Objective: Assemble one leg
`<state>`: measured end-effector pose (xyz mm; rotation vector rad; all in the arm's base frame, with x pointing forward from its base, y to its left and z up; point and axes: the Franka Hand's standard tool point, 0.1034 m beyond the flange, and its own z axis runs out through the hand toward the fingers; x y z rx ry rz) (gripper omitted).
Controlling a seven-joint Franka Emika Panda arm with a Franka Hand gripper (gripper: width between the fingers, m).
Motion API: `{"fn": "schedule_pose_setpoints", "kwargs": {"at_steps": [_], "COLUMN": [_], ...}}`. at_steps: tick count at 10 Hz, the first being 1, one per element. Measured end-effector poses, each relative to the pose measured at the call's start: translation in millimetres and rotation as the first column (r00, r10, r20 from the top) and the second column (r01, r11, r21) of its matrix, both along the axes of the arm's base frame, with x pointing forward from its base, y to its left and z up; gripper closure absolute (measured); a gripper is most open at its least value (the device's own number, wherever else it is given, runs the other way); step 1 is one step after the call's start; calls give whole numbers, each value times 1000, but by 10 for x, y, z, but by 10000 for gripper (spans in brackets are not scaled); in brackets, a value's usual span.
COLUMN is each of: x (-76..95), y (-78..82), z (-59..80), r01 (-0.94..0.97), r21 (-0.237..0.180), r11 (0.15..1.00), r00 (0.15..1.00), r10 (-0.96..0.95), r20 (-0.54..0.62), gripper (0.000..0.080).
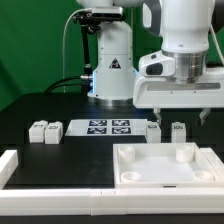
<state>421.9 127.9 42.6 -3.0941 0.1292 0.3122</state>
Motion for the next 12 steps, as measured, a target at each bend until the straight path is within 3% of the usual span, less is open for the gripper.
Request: {"fn": "schedule_pose_setpoints", "kwargs": {"at_steps": [4,6,7,12], "x": [-100,-250,-190,-317], "y": [-50,-48,-12,52], "z": [-32,-27,-88,-164], "r01": [-21,-28,-28,-48], "r21": [-19,-23,-19,-8], "r11": [1000,999,999,999], "r00": [932,829,821,821], "r10": [13,10,12,35], "r20": [-362,-560,-571,-570], "gripper": [151,151,151,151]}}
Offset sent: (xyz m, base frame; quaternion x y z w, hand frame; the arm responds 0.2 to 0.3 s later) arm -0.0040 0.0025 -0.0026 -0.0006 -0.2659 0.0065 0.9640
